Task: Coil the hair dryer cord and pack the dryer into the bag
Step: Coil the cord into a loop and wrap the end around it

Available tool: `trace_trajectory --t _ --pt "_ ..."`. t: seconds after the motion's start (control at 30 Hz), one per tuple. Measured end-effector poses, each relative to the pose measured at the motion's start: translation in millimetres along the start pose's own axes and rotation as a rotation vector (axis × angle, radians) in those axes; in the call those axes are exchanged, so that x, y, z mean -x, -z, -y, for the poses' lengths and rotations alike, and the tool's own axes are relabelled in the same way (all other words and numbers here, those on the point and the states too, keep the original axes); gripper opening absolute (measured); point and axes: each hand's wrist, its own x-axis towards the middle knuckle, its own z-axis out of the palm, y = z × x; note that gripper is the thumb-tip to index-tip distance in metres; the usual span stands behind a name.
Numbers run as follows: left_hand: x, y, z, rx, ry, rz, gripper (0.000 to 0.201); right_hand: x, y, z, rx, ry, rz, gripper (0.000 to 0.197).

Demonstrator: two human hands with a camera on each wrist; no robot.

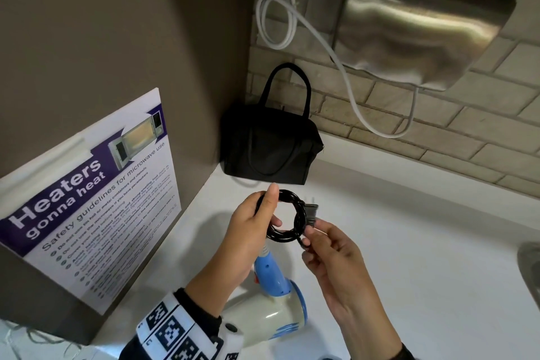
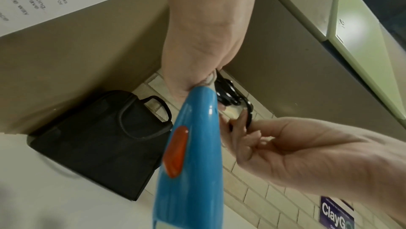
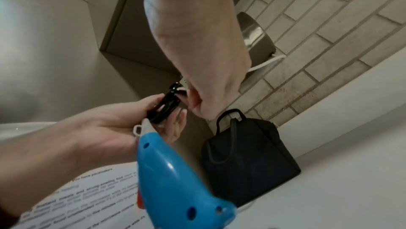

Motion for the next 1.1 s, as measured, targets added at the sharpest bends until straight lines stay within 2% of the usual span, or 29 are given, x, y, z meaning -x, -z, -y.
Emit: trace_trajectory --t 0.1,0.17,0.37,0.47,0.6,0.7,0.83,0.97,1.07,1.1 --pt "1.5 -2.7 1.4 -0.024 -0.008 0.003 0.028 3.5 1.1 2.0 0.264 0.007 0.085 0.028" --pt "1.6 -6.4 0.9 -0.021 -0.005 -0.023 0.025 5.3 1.1 4.1 0.337 0.000 0.124 0.030" --pt "0.2 -9.1 -1.6 -0.036 0.077 -0.051 0.024 7.6 2.8 8.0 0.372 0.045 0.222 0.027" --pt "-0.7 -9.8 -2.0 -0.001 0.169 -0.018 0.035 6.0 3.6 7.2 0.384 0.062 0.241 0.028" --pt "-1.8 -8.2 -6.5 0.195 0.294 0.000 0.035 3.3 2.7 5.8 0.373 0.102 0.271 0.025" --pt "1.6 -8.0 -7.5 0.221 0.249 0.070 0.032 -0.6 1.3 7.1 0.267 0.126 0.279 0.020" --pt "2.7 -10.5 -6.9 0.068 0.150 0.080 0.030 0.6 0.6 10.0 0.340 0.185 0.259 0.013" --pt "1.0 -8.0 -5.2 0.059 0.100 0.016 0.029 8.7 1.2 16.5 0.290 0.150 0.249 0.033" --pt "0.0 -9.7 -1.1 0.059 0.049 0.010 0.029 18.0 -7.7 12.9 0.270 0.164 0.229 0.015" --pt "0.4 -10.6 0.6 0.057 0.035 0.028 0.029 17.7 -9.2 9.2 0.318 0.203 0.189 0.018"
